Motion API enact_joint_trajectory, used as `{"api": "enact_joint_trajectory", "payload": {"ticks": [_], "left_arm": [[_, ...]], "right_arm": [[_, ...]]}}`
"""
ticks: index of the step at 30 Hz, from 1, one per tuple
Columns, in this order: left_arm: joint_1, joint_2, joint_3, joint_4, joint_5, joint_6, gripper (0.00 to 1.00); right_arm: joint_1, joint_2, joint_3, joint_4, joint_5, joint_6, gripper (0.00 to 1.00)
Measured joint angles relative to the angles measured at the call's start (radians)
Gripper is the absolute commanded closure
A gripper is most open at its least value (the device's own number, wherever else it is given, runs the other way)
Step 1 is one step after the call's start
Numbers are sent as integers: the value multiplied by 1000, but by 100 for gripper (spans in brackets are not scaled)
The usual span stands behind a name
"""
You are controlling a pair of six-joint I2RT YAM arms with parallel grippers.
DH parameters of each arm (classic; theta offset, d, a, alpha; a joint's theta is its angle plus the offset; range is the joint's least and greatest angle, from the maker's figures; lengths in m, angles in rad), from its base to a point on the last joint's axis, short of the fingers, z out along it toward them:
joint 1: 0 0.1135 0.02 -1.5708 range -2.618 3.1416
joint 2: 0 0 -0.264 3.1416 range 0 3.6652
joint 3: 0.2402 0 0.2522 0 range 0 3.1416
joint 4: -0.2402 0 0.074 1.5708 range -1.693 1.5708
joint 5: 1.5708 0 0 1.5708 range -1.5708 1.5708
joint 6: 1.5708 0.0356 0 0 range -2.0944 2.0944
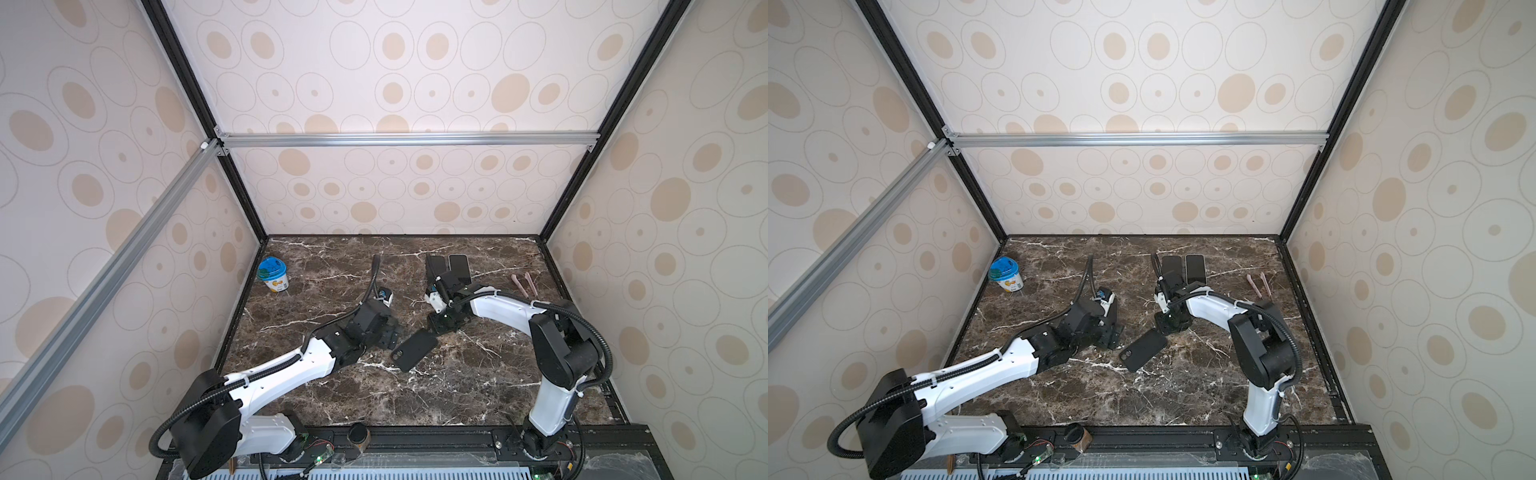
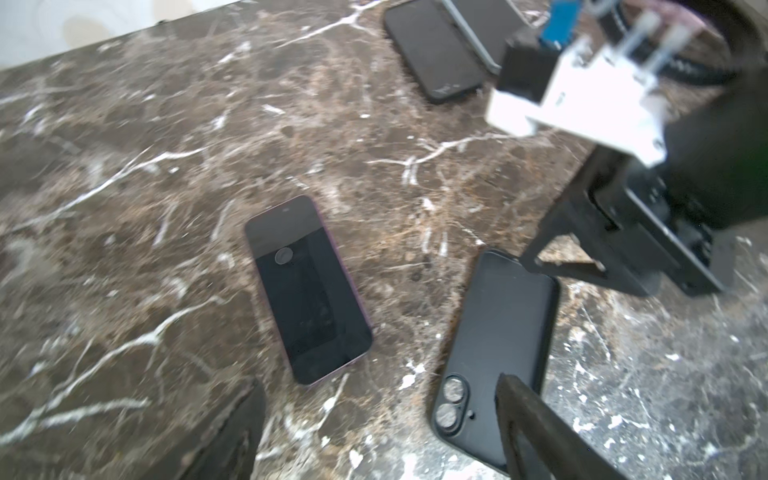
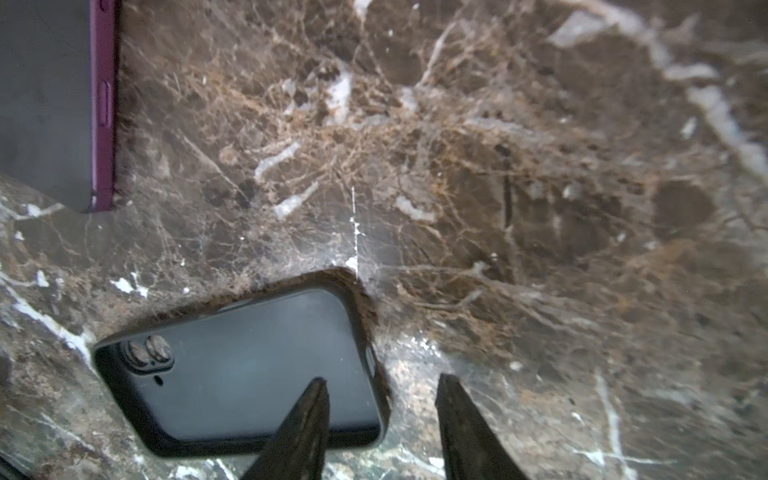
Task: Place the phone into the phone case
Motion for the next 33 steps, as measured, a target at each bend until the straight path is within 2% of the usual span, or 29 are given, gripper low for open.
{"api": "enact_joint_trajectory", "payload": {"ticks": [7,15,26,33], "left_arm": [[74,-109,-85,-43,-13,-63,11],[123,-196,-128,-43,-11,-76,11],[152,-208,-151,-50,-5,-75,11],[162,-210,-153,-50,0,-75,11]], "right_arm": [[39,55,34,1,51,25,67],[39,81,64,-1,102,53,71],[52,89,74,-2,139,104,83],[62,64,43,-10,204,198,94]]}}
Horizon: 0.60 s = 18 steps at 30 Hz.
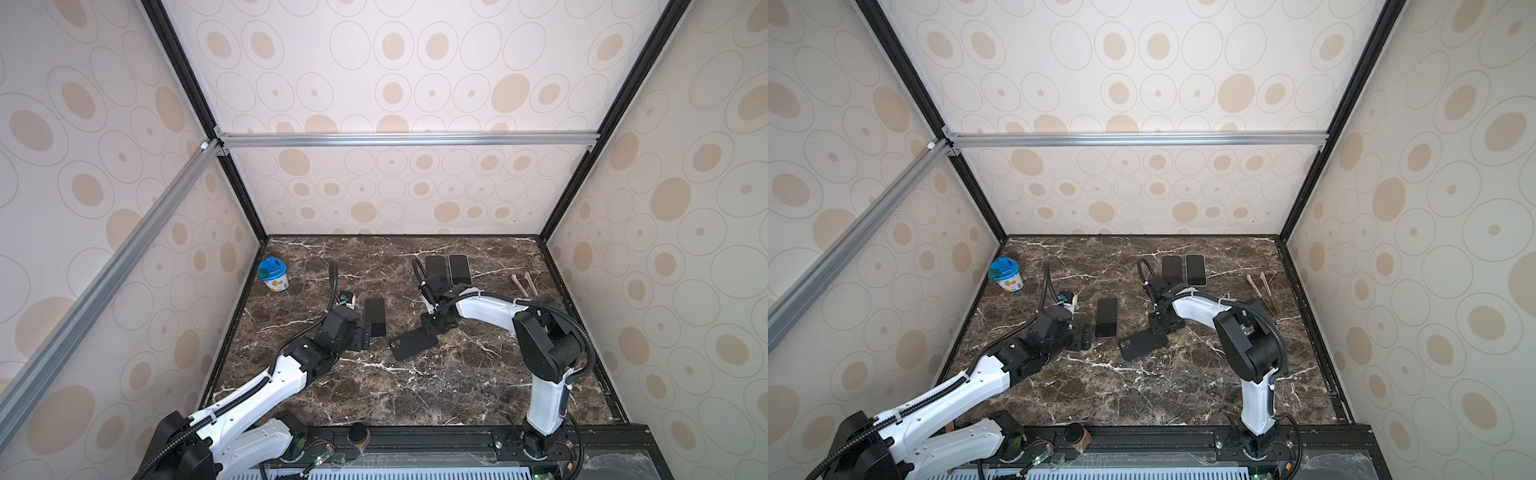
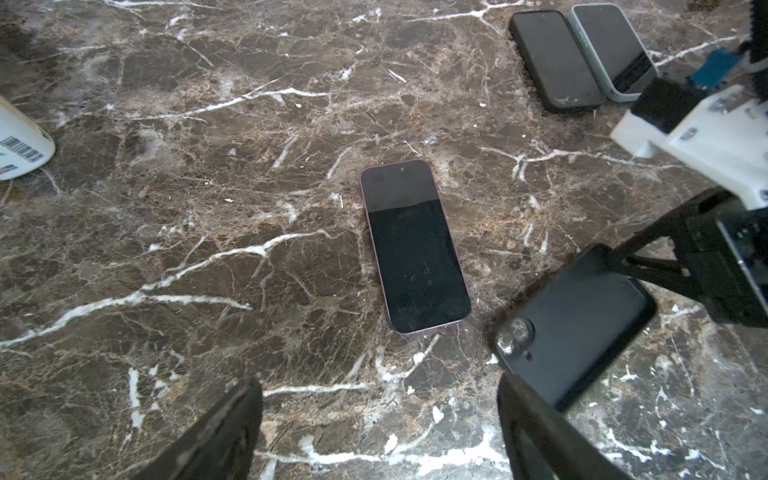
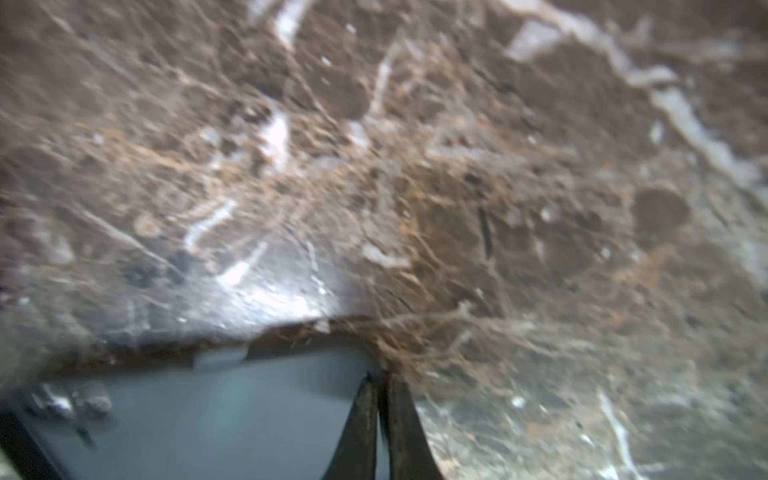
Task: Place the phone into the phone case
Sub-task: 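Grasp the pink-framed phone with the left gripper while the right hovers nearby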
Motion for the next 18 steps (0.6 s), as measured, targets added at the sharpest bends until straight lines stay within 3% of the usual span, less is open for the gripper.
{"api": "enact_joint_trajectory", "payload": {"ticks": [8,16,18], "left_arm": [[11,1,0,1,15,0,11],[15,14,0,8,32,-1,11],[16,19,0,13,36,-1,7]], "right_arm": [[-6,-77,-95,-10,27,110,100],[-18,-103,-114,-19,44,170,100],[-19,-111,-124,-19,51,185,100]]}}
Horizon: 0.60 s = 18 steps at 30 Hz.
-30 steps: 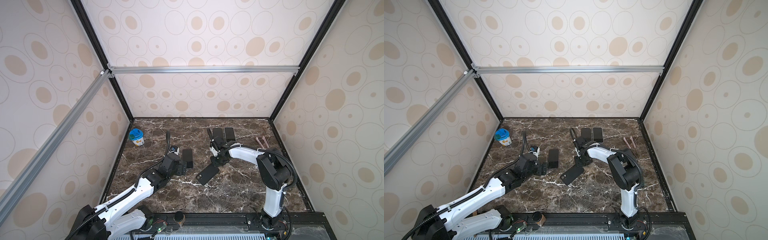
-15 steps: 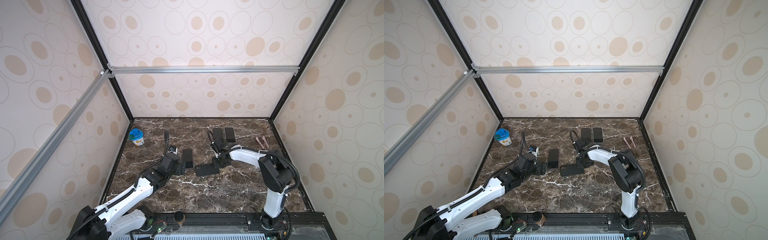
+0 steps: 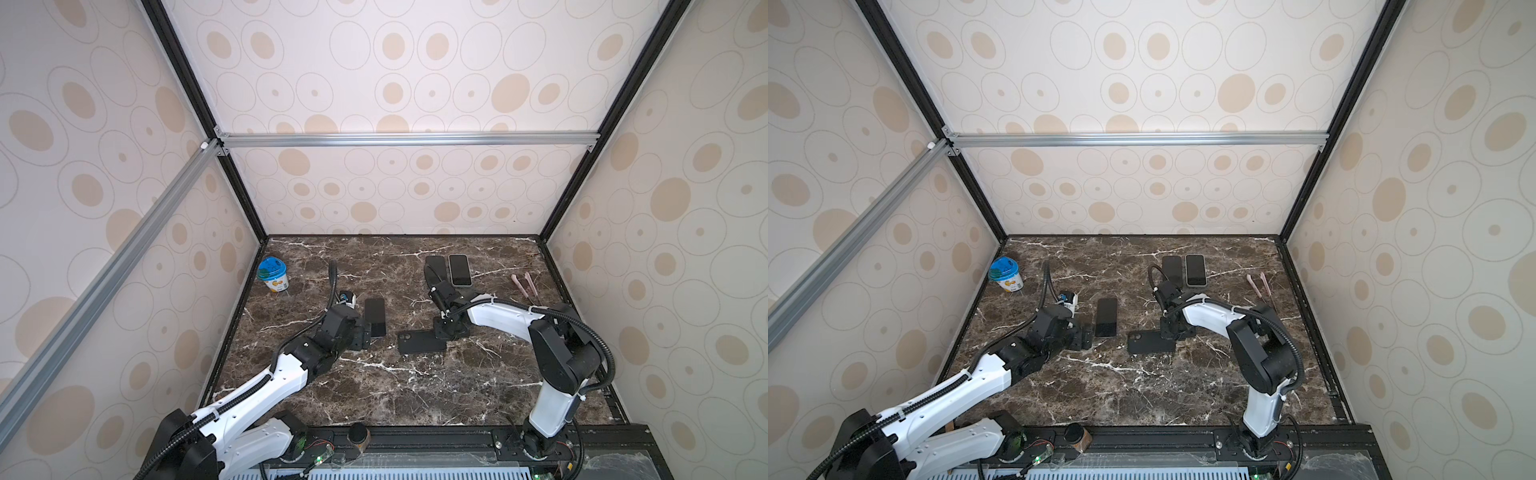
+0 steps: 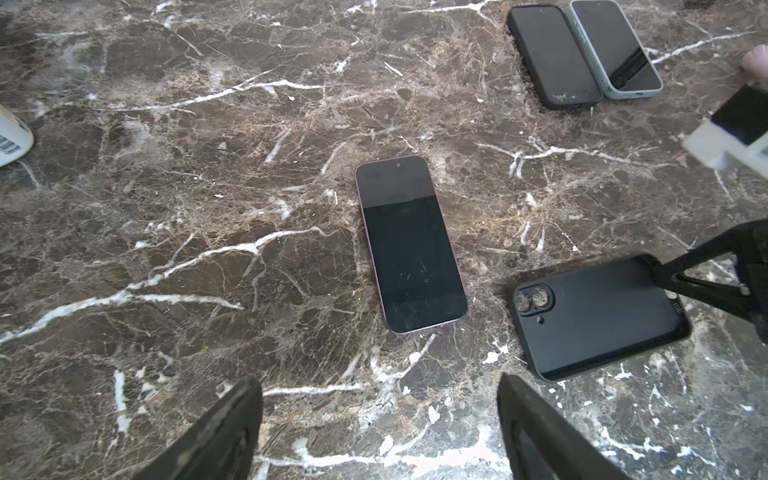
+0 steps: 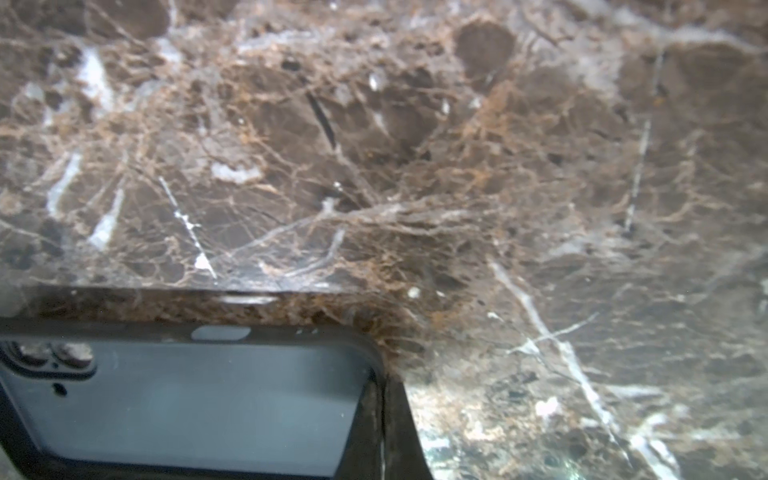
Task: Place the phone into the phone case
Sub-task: 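Grasp the pink-framed phone with the left gripper while the right hovers nearby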
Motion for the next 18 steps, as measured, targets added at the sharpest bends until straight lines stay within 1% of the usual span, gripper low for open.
{"api": "enact_joint_trajectory", "payload": {"ticks": [3,7,11,12,13,16,17,18], "left_arm": [[2,5,0,11,8,-2,1],[3,9,-1,47,27,-3,0],[8,57,-1,82,39,4,0],[10,78,-1,86,42,8,0],[11,95,0,87,45,11,0],[18,162,12,87,56,23,0],[20,185,22,87,60,28,0],[23,209,37,86,64,32,0]], "right_arm": [[-1,-9,-16,0,8,18,98],[-3,-10,-27,0,11,30,94],[-3,-12,-31,5,10,37,84],[-3,-14,-31,5,9,35,80],[-3,-17,-32,5,8,33,75],[-3,-40,-32,-3,8,23,50],[-4,-52,-32,-5,9,18,45],[-4,-66,-32,-8,11,10,41]]}}
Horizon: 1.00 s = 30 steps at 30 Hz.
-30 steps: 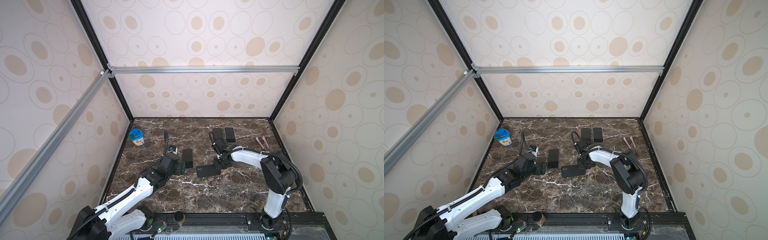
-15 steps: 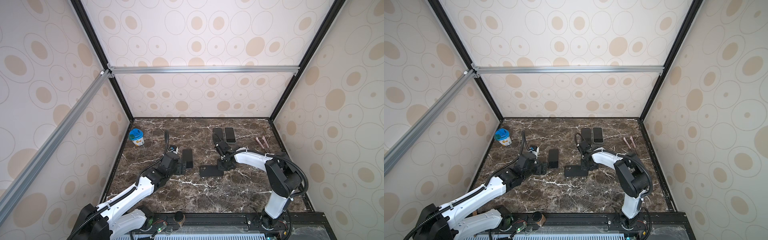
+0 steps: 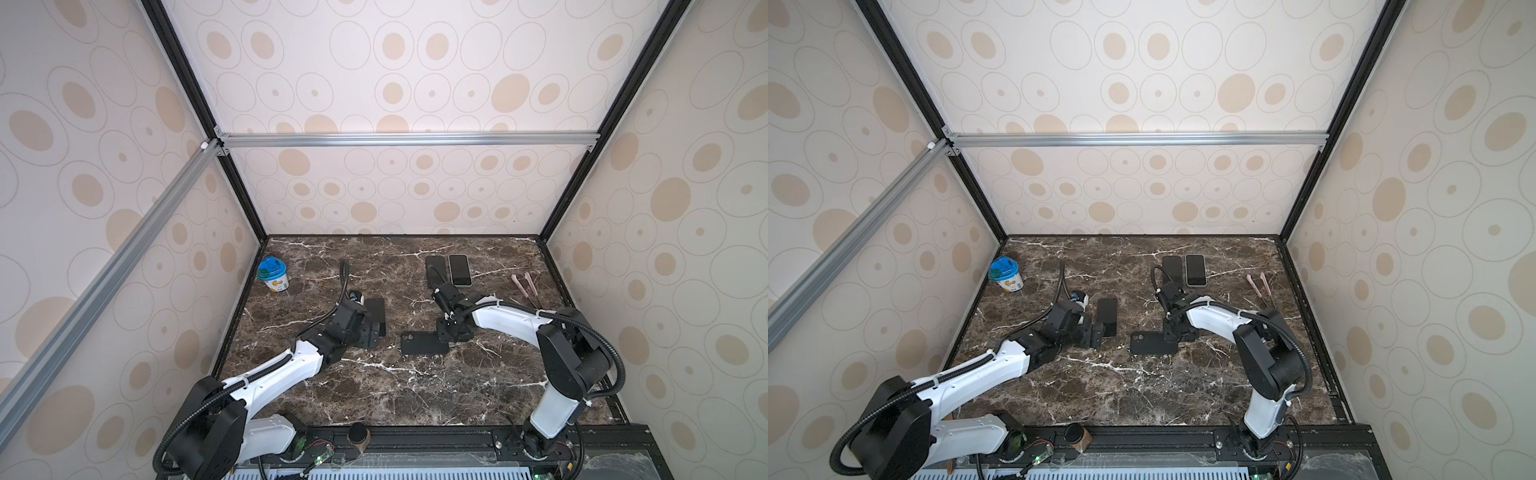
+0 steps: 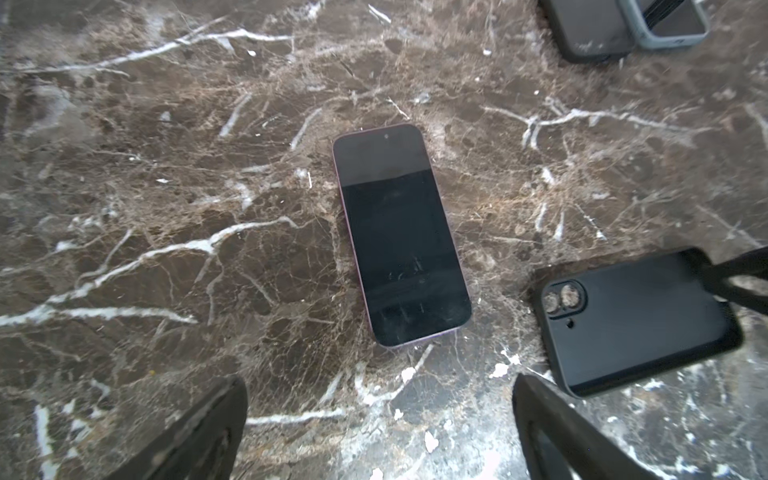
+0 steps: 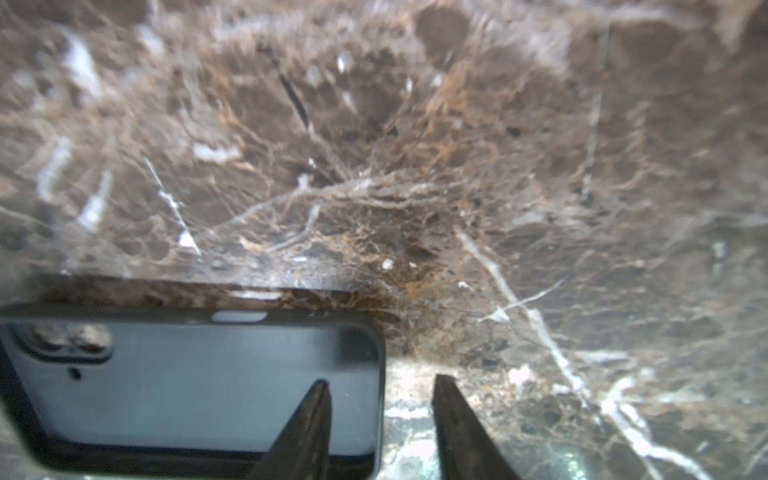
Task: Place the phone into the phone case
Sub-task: 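Grasp the pink-framed phone with the left gripper while the right hovers nearby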
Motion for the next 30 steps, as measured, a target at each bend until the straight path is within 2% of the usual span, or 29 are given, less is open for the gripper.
{"api": "enact_joint_trajectory", "payload": {"ticks": [11,18,27,30], "left_arm": [[34,233,184,-2,26,11,0],[35,362,243,-5,46,10,0],[35,452,271,-8,48,-2,0],[35,471,278,-8,49,-6,3]], "right_arm": [[0,-130,0,-30,27,-66,26],[0,-182,-16,-31,49,-92,22],[0,-188,-45,-30,59,-106,20],[0,-189,-45,-30,64,-108,20]]}}
